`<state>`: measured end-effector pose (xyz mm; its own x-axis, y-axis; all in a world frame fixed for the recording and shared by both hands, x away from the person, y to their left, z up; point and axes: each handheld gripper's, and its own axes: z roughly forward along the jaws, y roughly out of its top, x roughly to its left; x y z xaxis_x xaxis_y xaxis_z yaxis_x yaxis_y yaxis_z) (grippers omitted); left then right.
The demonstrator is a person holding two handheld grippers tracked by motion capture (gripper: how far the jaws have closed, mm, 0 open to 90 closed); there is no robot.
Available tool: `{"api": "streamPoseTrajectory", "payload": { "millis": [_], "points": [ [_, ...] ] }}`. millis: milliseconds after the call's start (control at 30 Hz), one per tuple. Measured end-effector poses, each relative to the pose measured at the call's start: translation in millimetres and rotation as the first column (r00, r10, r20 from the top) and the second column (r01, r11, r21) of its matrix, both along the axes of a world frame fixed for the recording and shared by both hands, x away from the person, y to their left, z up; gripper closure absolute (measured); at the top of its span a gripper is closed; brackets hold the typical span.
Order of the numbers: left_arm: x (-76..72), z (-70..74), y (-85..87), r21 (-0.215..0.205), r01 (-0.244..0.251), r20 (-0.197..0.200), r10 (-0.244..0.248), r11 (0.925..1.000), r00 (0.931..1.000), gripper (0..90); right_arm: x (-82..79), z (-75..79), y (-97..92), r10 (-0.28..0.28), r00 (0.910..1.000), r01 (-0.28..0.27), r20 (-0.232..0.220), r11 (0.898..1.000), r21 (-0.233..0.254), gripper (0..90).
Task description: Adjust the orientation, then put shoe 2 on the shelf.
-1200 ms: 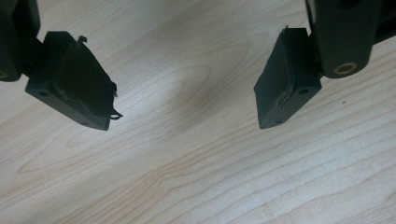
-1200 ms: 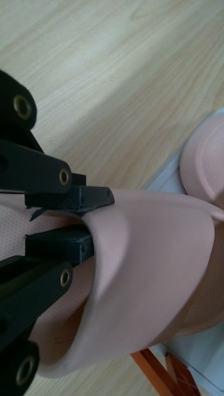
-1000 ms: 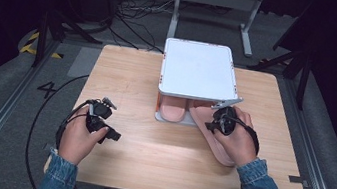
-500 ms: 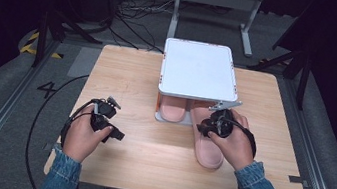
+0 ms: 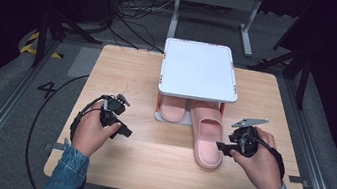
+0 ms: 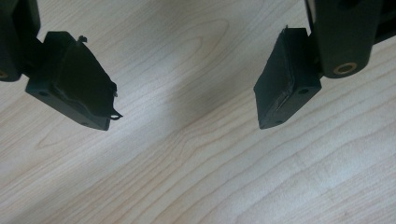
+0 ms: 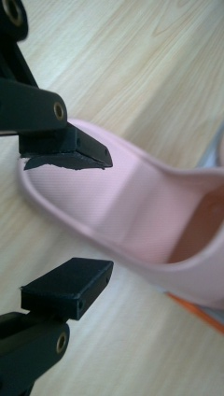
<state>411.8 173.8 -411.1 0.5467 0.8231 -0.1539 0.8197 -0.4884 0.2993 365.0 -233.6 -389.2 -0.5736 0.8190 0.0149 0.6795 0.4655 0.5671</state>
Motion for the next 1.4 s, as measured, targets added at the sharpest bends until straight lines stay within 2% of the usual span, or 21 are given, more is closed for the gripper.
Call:
{"api": "streamPoseTrajectory", "payload": {
  "millis": [133, 200, 233, 400, 467, 533, 633, 800, 833, 933, 1133, 1167, 1233, 1300, 1400],
  "points": [
    [1.5, 0.1, -0.5, -0.001, 0.008, -0.005, -0.008, 1.0, 1.0, 20.9, -5.3, -1.0, -4.7, -0.026, 0.9992, 0.025, -0.029, 0.999, -0.023, 46.8],
    [2.9, -0.2, 1.1, 0.006, 0.017, 0.006, -0.017, 0.9998, 0.9998, 20.9, -10.4, -3.7, -7.2, -0.029, 0.9981, 0.026, -0.055, 0.998, -0.049, 49.9],
    [2.6, -0.3, 0.9, -0.003, 0.004, -0.005, -0.004, 1.0, 1.0, 20.9, -12.3, -6.3, -7.7, -0.029, 0.9969, 0.025, -0.073, 0.998, -0.058, 52.6],
    [4.8, 1.6, 0.7, -0.002, 0.006, 0.006, -0.006, 1.0, 1.0, 20.9, -17.7, -17.2, -9.4, -0.042, 0.986, 0.028, -0.161, 0.995, -0.092, 53.6],
    [4.9, 2.2, -0.4, -0.001, 0.006, 0.005, -0.006, 1.0, 1.0, 20.9, -20.2, -20.6, -8.7, -0.04, 0.9824, 0.02, -0.182, 0.993, -0.113, 53.3],
    [5.5, 1.4, -0.8, -0.004, 0.009, 0.003, -0.009, 1.0, 1.0, 20.9, -22.3, -24.5, -6.5, -0.047, 0.9735, 0.023, -0.224, 0.994, -0.108, 53.5],
    [5.8, -0.4, -0.8, -0.002, 0.012, 0.003, -0.012, 0.9999, 0.9999, 20.9, -24.1, -30.9, -2.2, -0.051, 0.9572, 0.014, -0.285, 0.991, -0.13, 58.6],
    [4.9, -0.7, 1.1, 0.0, 0.01, 0.002, -0.01, 1.0, 1.0, 20.9, -24.9, -37.2, 6.9, -0.053, 0.9438, 0.004, -0.326, 0.989, -0.151, 62.9],
    [4.2, -0.8, 1.1, 0.0, 0.006, -0.001, -0.006, 1.0, 1.0, 20.9, -24.7, -39.6, 9.2, -0.053, 0.9386, -0.001, -0.341, 0.987, -0.158, 62.8],
    [3.0, -1.0, 3.0, 0.001, 0.003, -0.002, -0.003, 1.0, 1.0, 20.9, -23.2, -43.9, 13.3, -0.048, 0.9344, -0.011, -0.353, 0.986, -0.164, 65.5],
    [-0.6, -2.0, 3.9, -0.005, 0.0, -0.006, 0.0, 1.0, 1.0, 20.9, -15.0, -51.6, 18.9, -0.044, 0.9336, -0.012, -0.356, 0.988, -0.154, 73.2],
    [-1.5, -2.3, 4.8, -0.002, -0.001, -0.01, 0.001, 1.0, 0.9999, 20.9, -12.8, -52.3, 20.3, -0.045, 0.9289, -0.013, -0.368, 0.988, -0.153, 73.5],
    [-3.9, -2.9, 7.3, -0.004, -0.014, -0.012, 0.014, 0.9999, 0.9998, 20.9, -10.4, -52.2, 22.6, -0.036, 0.9293, -0.019, -0.367, 0.989, -0.144, 74.1],
    [-6.8, -2.9, 12.5, -0.001, -0.028, -0.009, 0.028, 0.9996, 0.9996, 20.9, -9.0, -50.9, 25.5, -0.032, 0.9333, -0.016, -0.358, 0.991, -0.13, 74.8],
    [-12.3, -3.3, 19.6, -0.003, -0.053, -0.01, 0.053, 0.9986, 0.9986, 20.9, -4.5, -47.0, 29.6, -0.011, 0.9464, -0.025, -0.323, 0.994, -0.107, 74.9]
  ]
}}
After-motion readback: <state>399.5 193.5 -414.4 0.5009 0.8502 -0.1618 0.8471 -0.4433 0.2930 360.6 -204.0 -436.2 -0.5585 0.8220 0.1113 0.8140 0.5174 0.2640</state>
